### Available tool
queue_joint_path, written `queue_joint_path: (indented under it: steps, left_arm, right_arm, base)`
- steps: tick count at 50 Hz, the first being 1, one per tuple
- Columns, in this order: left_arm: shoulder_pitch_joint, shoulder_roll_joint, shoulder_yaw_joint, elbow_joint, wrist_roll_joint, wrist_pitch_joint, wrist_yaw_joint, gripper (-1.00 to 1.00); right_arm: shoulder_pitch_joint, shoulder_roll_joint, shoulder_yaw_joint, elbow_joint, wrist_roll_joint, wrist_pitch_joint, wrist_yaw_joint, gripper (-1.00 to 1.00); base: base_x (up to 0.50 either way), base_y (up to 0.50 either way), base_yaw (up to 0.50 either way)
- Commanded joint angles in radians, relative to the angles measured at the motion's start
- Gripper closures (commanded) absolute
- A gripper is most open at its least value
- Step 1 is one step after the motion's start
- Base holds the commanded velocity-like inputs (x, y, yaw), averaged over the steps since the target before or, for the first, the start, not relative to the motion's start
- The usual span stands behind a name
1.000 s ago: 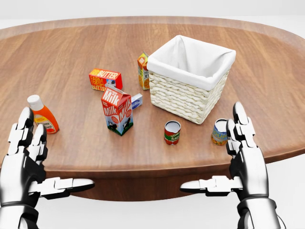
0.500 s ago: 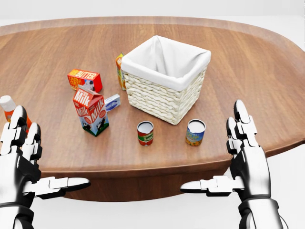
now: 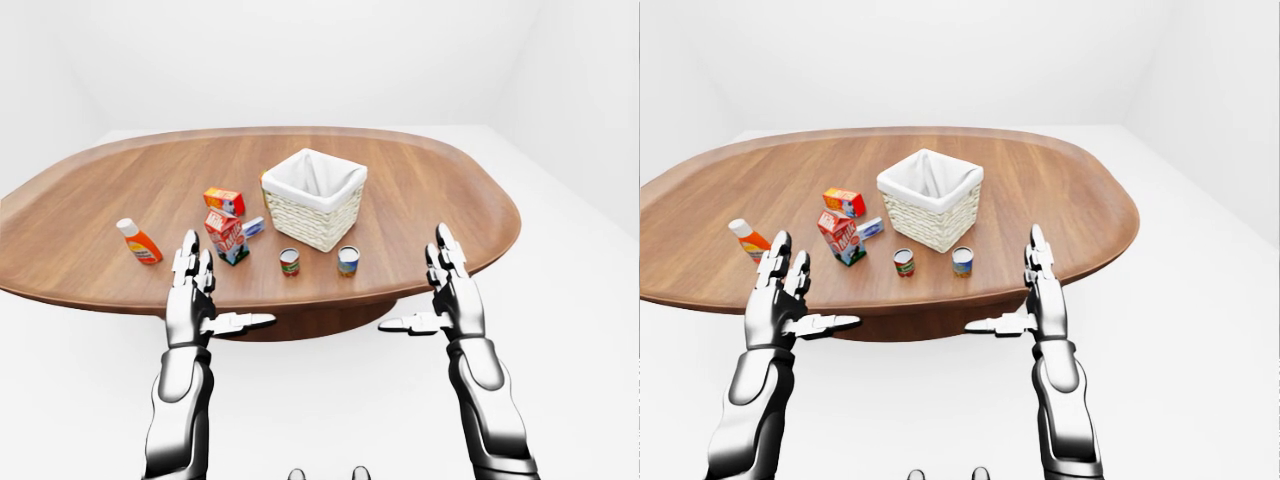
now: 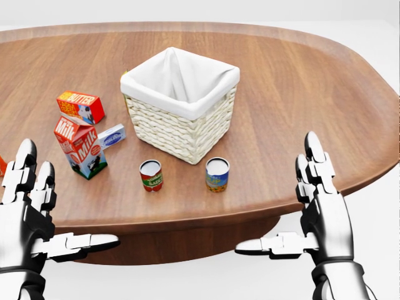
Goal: Pick up the alphabet soup, and put it in the basket.
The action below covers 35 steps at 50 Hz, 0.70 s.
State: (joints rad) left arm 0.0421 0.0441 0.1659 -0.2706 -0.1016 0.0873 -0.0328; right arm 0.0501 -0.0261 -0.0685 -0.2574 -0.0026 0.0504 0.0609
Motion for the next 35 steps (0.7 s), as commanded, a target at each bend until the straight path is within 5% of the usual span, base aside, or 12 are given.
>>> queue_joint_path:
  steps: [1, 35]
  left_arm:
    - [0.000, 0.000, -0.001, 0.003, 0.004, 0.000, -0.001, -1.00]
    - [0.001, -0.003, -0.008, -0.001, 0.014, 0.000, 0.006, -1.00]
  right_arm:
    - [0.005, 0.002, 0.008, 0.006, -0.010, -0.015, 0.004, -1.00]
    - [0.012, 0.006, 0.029, 0.023, -0.039, -0.033, 0.008, -1.00]
  base:
    - [0.00, -0.16, 0.00]
    - [0.27, 0.00, 0.00]
